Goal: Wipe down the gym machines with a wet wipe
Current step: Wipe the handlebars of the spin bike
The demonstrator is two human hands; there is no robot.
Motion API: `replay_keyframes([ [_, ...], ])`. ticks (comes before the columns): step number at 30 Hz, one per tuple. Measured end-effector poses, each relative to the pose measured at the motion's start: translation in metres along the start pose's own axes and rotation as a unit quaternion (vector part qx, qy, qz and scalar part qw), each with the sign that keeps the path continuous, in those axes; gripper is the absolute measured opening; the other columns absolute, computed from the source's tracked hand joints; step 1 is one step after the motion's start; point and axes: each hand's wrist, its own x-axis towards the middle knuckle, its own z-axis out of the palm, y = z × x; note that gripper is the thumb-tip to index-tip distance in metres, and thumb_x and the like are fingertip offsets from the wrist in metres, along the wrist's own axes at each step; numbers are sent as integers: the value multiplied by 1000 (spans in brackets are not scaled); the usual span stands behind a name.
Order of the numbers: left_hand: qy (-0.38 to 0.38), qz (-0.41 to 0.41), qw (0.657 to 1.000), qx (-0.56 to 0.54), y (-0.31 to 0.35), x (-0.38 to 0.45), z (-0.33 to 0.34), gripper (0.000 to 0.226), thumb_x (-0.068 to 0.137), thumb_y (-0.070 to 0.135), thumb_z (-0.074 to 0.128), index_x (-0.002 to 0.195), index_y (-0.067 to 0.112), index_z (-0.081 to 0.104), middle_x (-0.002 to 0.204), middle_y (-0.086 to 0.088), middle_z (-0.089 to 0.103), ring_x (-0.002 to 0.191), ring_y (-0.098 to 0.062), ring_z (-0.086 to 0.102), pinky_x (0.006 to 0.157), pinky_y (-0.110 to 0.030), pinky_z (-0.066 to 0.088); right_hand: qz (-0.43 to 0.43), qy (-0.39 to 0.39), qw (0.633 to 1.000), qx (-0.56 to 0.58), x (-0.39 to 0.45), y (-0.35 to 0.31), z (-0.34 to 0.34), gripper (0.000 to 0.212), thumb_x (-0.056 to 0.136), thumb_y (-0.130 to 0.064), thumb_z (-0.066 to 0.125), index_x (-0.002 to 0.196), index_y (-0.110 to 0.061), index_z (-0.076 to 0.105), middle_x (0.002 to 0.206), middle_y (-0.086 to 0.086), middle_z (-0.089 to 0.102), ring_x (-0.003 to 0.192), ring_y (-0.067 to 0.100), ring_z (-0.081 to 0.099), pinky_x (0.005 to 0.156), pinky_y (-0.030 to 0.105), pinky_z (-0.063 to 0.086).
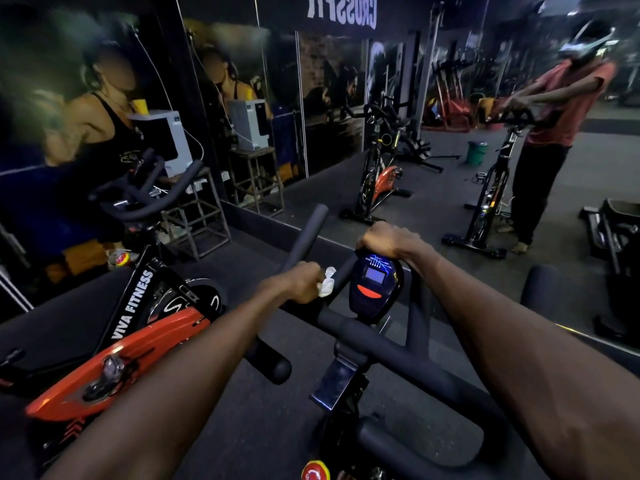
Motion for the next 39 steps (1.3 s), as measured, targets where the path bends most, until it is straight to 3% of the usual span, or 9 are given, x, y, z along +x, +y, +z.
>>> replay_keyframes([
  [4, 52, -18, 964, -261, 4, 15, 6, 18, 87, -2, 63, 79, 14, 64, 80, -4, 63, 75, -17, 57, 66, -28, 43, 4, 19, 1000, 1, 3, 3, 3, 45, 76, -58, 58, 106, -27, 69, 116, 2, 69, 107, 28, 62, 86, 37, 43],
  [10, -113, -41, 992, 25, -1, 15, -9, 20, 94, 1, 43, 102, -2, 61, 96, -19, 62, 81, -25, 57, 66, -32, 42, -5, 18, 1000, 11, 4, 4, 3, 43, 73, -57, 56, 102, -28, 70, 114, 0, 69, 104, 27, 63, 94, 39, 47],
  [13, -137, -56, 978, -148, -7, 24, -7, 26, 90, -7, 42, 98, 3, 64, 79, -12, 57, 67, -18, 50, 59, -31, 39, -3, 19, 1000, 15, 4, 5, 3, 48, 72, -59, 54, 105, -29, 71, 116, 0, 70, 106, 27, 63, 96, 41, 47],
  [16, -99, -93, 914, -382, 0, 28, 1, 34, 89, -11, 35, 79, 7, 62, 65, -13, 55, 54, -17, 50, 56, -29, 38, 1, 21, 1000, 11, 5, 5, 3, 48, 75, -59, 55, 110, -29, 70, 120, 0, 68, 109, 27, 62, 97, 40, 46],
  [21, -141, -125, 929, -319, 2, 41, -1, 20, 97, 8, 41, 93, 2, 61, 76, -13, 61, 63, -20, 60, 52, -23, 48, -1, 25, 1000, 19, 5, 6, 3, 44, 79, -57, 57, 112, -30, 70, 122, 0, 68, 111, 27, 62, 95, 38, 46],
  [25, -153, -98, 914, -363, 18, 50, -13, 34, 92, -7, 34, 67, 4, 55, 55, -10, 56, 46, -18, 55, 47, -25, 47, 3, 26, 999, 29, 4, 5, 3, 47, 74, -59, 58, 111, -34, 70, 122, -2, 69, 112, 25, 62, 95, 38, 45],
  [30, -81, -91, 871, -477, 37, 69, -18, 38, 86, -8, 33, 60, 14, 50, 56, -3, 47, 51, -15, 43, 52, -27, 34, 27, 43, 996, 78, 9, 4, 1, 44, 79, -52, 53, 115, -30, 68, 125, 3, 67, 113, 30, 62, 97, 40, 46],
  [35, -156, -79, 901, -398, 25, 61, -16, 36, 89, -4, 34, 67, 13, 57, 62, -8, 58, 51, -20, 55, 49, -23, 44, 62, 80, 987, 121, 16, 21, 3, 48, 94, -44, 44, 124, -11, 61, 132, 20, 59, 119, 40, 56, 102, 45, 46],
  [39, -106, -88, 895, -425, 41, 71, -21, 37, 91, -5, 29, 70, 15, 53, 62, -6, 50, 51, -15, 46, 46, -21, 37, 94, 165, 968, 167, 17, 20, 8, 53, 103, -44, 32, 133, -6, 54, 138, 21, 54, 125, 42, 51, 101, 47, 40],
])
